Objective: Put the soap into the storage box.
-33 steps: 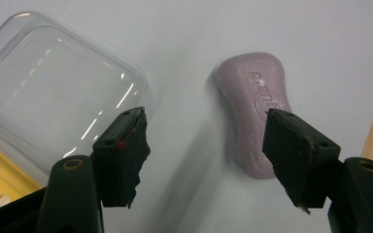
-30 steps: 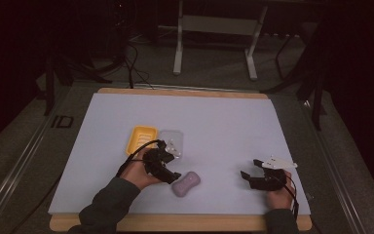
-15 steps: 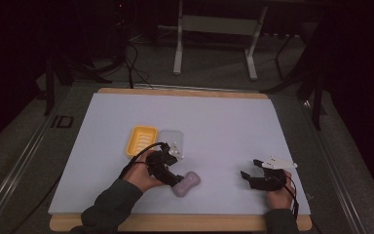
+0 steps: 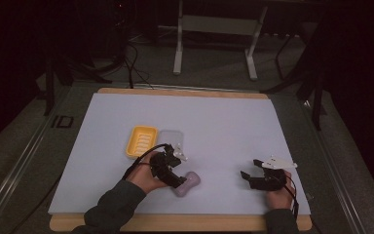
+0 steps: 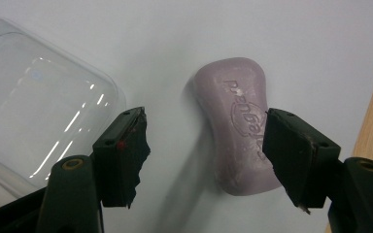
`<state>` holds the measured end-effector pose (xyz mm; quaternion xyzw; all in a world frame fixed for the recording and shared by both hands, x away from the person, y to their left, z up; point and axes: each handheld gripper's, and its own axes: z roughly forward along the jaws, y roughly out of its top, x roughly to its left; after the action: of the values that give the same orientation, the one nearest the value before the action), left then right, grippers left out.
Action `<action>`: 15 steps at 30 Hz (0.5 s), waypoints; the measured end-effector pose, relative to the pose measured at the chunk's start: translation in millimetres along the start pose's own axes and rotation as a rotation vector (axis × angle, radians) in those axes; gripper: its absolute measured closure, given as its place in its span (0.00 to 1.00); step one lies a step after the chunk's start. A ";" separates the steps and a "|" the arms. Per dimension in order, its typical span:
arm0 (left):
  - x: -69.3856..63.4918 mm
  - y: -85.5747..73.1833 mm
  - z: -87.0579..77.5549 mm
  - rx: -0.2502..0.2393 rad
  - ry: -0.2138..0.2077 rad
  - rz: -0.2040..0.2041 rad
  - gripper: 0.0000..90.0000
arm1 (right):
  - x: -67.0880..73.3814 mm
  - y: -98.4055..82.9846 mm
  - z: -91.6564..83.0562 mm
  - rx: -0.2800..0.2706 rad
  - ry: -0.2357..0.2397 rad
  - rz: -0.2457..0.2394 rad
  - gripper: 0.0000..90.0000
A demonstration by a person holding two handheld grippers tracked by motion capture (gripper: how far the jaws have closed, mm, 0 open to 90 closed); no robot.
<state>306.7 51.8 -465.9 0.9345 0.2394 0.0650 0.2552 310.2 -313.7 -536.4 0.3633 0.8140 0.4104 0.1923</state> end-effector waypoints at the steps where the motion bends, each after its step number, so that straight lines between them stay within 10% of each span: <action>1: -1.0 1.1 1.9 0.009 0.000 0.004 0.37 | 0.1 0.0 0.0 0.001 -0.001 0.000 0.28; 15: -7.9 5.0 17.2 0.036 0.012 -0.003 0.22 | 0.2 0.0 0.0 0.001 0.001 -0.003 0.28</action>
<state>306.0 36.6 -478.2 0.9382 0.2436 0.0661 0.2370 310.2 -313.5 -536.4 0.3621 0.8149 0.4098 0.1921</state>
